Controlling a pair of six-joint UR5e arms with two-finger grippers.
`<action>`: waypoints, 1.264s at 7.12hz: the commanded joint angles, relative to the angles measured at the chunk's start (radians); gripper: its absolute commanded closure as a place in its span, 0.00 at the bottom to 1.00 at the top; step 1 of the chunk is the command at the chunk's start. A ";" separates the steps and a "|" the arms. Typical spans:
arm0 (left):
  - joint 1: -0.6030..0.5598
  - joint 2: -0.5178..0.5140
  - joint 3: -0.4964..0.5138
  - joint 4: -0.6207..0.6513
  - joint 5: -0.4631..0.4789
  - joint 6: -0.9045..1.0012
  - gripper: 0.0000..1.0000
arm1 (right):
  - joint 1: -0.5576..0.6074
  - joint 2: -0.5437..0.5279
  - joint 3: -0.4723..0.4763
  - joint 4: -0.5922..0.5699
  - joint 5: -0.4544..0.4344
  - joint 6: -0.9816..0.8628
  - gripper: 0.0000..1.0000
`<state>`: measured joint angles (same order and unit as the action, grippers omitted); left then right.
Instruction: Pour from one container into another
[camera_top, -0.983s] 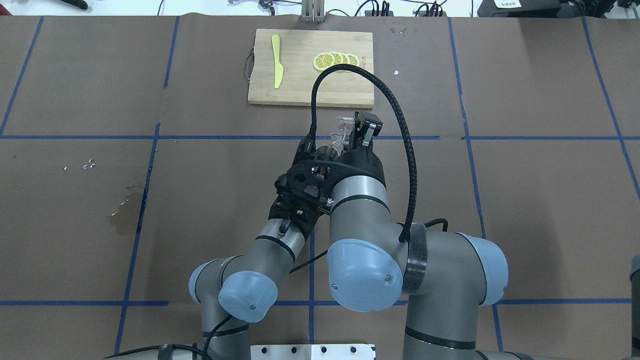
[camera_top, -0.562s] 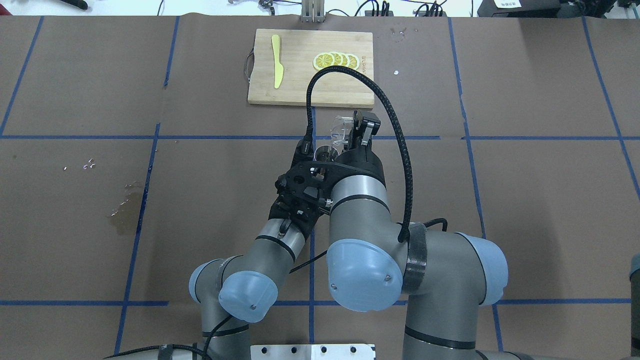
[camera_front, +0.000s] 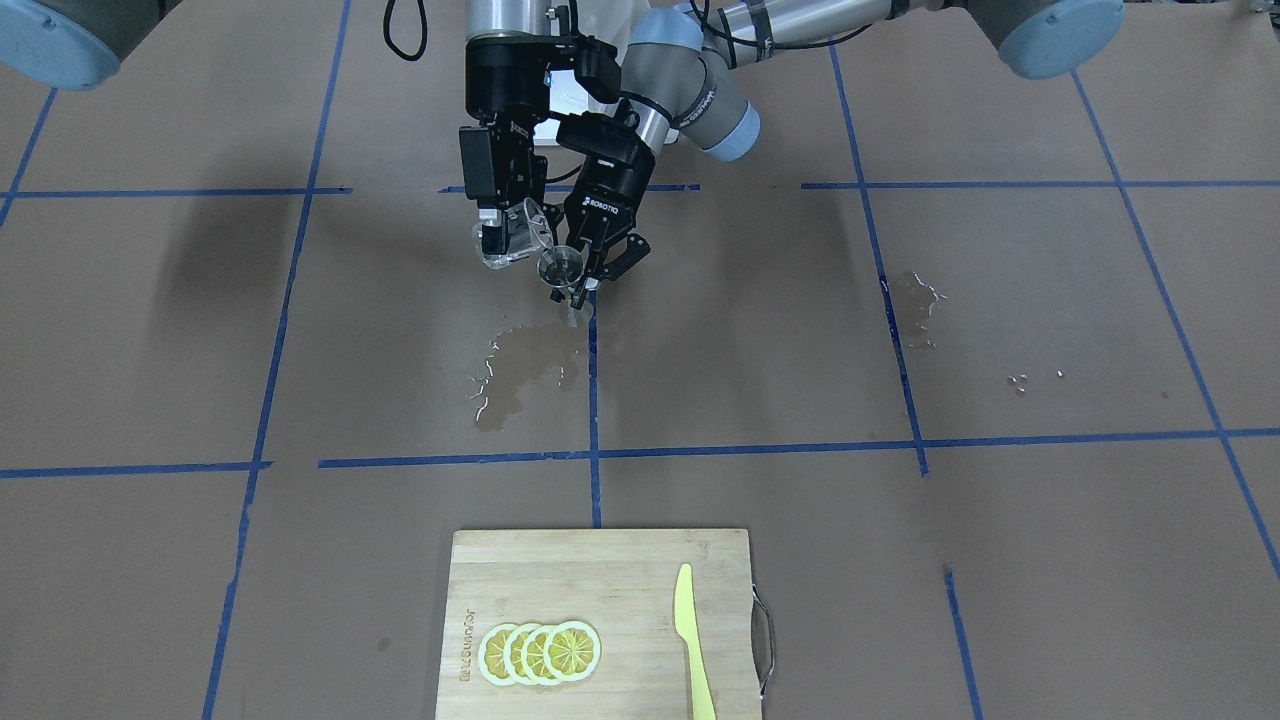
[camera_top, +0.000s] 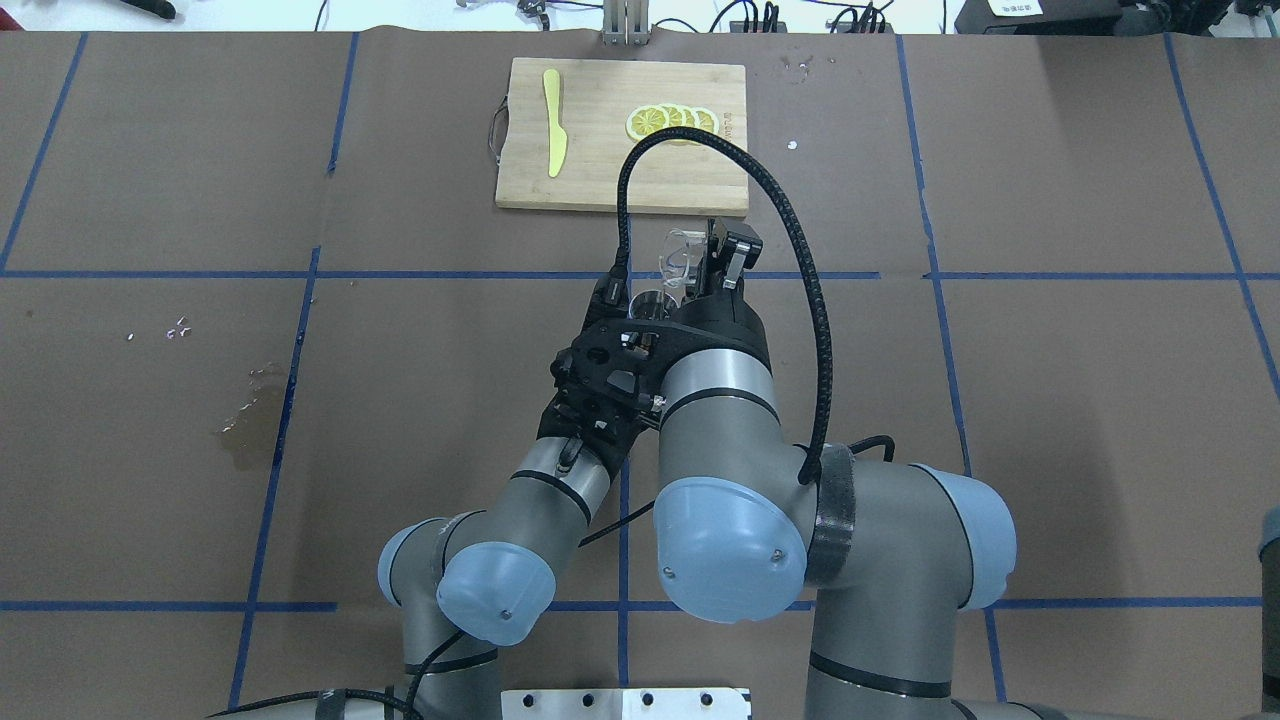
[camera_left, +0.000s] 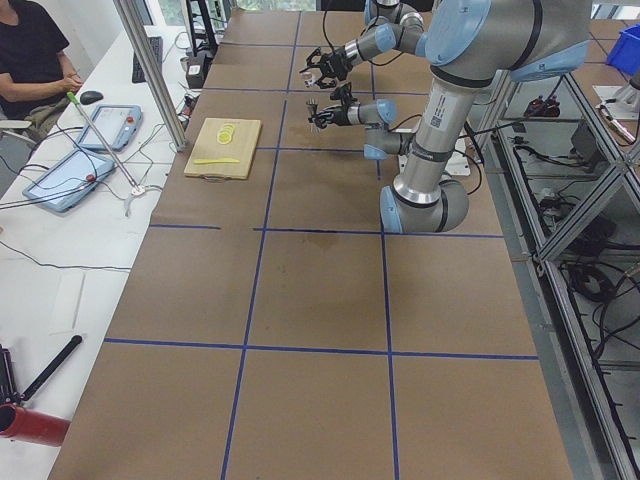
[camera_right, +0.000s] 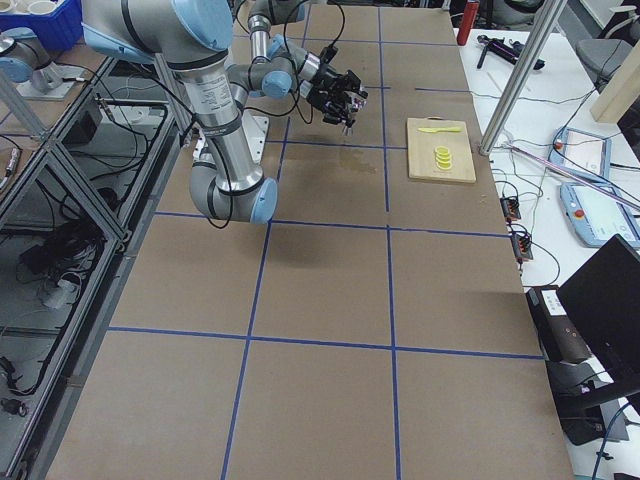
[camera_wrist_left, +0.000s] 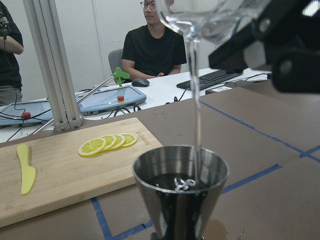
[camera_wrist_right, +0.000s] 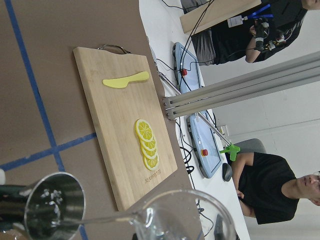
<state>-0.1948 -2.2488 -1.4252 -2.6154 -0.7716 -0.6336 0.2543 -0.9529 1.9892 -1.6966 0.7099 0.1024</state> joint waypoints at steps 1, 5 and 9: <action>0.000 0.000 -0.006 0.000 0.000 0.000 1.00 | 0.000 -0.001 -0.003 0.005 0.002 0.127 1.00; -0.009 0.020 -0.070 -0.006 0.003 0.000 1.00 | 0.017 -0.068 0.010 0.242 0.092 0.659 1.00; -0.043 0.151 -0.236 -0.023 0.005 -0.006 1.00 | 0.028 -0.318 0.176 0.298 0.099 0.943 1.00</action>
<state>-0.2278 -2.1537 -1.5997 -2.6260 -0.7682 -0.6350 0.2785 -1.1880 2.1144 -1.4035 0.8059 0.9783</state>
